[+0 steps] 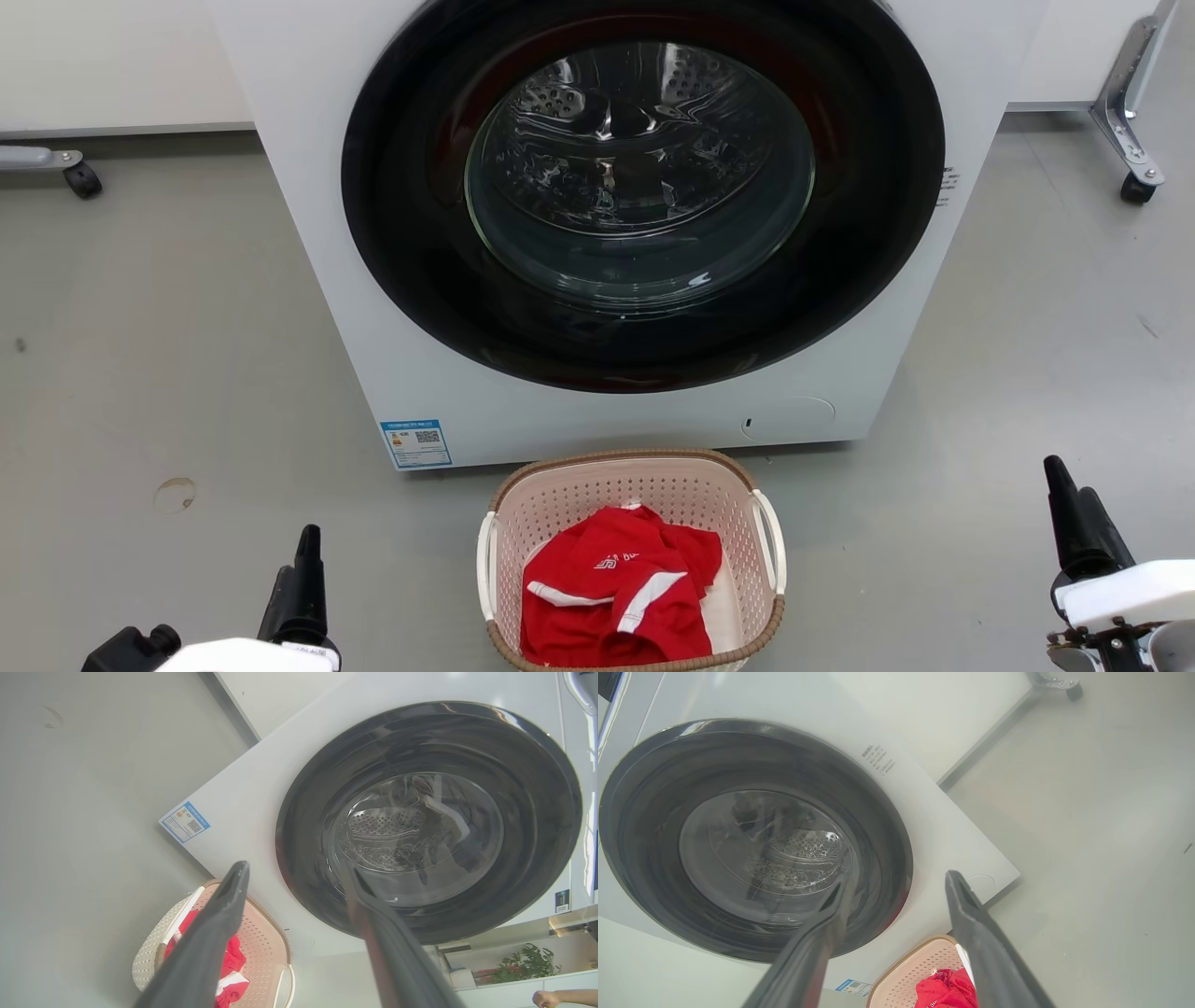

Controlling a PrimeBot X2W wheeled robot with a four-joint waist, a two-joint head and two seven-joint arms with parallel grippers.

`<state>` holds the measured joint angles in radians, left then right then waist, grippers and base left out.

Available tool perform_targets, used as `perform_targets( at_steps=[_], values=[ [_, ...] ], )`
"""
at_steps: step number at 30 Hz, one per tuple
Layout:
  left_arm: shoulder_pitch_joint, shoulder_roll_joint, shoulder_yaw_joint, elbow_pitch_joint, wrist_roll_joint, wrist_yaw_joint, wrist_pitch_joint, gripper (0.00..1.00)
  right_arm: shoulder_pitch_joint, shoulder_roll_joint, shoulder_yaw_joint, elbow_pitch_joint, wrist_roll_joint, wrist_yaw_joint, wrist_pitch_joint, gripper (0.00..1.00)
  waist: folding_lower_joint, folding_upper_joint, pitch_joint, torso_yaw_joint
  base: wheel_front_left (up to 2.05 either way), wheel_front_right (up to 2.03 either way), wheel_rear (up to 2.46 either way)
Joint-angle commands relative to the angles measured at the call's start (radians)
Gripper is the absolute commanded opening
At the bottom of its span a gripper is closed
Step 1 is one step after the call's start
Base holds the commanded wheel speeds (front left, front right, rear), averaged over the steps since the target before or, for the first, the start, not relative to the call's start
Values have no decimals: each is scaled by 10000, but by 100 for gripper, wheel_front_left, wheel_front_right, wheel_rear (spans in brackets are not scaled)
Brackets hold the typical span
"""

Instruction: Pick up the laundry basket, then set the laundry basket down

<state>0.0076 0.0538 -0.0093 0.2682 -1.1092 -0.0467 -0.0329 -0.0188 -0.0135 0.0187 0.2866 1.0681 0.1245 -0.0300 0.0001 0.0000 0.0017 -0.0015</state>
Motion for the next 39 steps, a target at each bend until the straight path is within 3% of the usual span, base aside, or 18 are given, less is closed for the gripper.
perform_targets(
  at_steps=[1, 39],
  values=[
    [-279, 125, 45, -324, 361, 71, -131, 100, -578, -273, 94, -252, -397, 29, -186, 100, -1, 0, -2, 2, 0, 0, 0],
    [-99, 458, -836, -1151, 4476, 1047, -1124, 100, -843, -261, 885, -480, -4939, 46, -1302, 100, -1, 0, -40, -2, 0, 0, 0]
  ],
)
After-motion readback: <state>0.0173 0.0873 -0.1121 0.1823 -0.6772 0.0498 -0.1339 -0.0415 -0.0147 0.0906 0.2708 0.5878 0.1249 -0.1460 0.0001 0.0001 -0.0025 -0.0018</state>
